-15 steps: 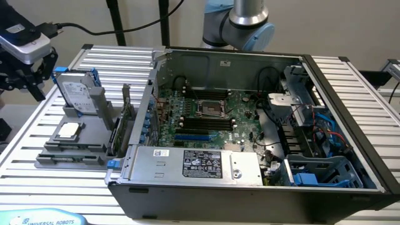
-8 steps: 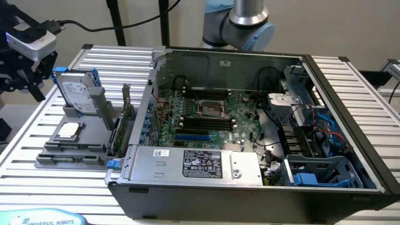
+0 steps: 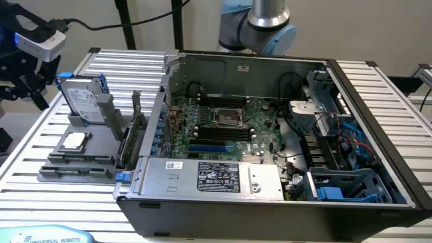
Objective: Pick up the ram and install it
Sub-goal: 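Pick up the ram and move it above insertion slot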
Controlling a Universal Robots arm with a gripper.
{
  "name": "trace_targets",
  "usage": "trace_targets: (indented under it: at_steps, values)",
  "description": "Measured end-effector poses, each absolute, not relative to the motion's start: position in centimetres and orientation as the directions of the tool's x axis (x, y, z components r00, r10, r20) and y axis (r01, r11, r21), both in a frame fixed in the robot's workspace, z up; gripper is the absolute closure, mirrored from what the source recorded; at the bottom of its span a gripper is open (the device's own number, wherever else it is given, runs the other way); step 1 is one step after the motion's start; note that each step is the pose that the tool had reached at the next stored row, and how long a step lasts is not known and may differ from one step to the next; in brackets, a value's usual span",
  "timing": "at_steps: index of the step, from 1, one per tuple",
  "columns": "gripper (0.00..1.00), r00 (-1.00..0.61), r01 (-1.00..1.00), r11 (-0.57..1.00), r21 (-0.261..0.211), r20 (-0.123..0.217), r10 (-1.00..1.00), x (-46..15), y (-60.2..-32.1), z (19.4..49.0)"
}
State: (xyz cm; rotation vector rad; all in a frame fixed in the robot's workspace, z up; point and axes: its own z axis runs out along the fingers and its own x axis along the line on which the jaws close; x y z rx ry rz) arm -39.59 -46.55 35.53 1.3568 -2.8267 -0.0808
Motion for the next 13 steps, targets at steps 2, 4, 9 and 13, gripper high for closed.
trace_targets:
  at_steps: [2,4,9,13]
  values:
    - [0.89,-0.597,-0.802,0.596,0.049,-0.018,-0.802,-39.59,-46.55,35.51]
    - [0.89,-0.568,-0.823,0.566,0.049,-0.018,-0.823,-39.59,-46.55,35.5]
    - [0.89,-0.49,-0.871,0.489,0.049,-0.018,-0.871,-39.59,-46.55,35.45]
    - [0.89,-0.426,-0.904,0.425,0.049,-0.018,-0.905,-39.59,-46.56,35.41]
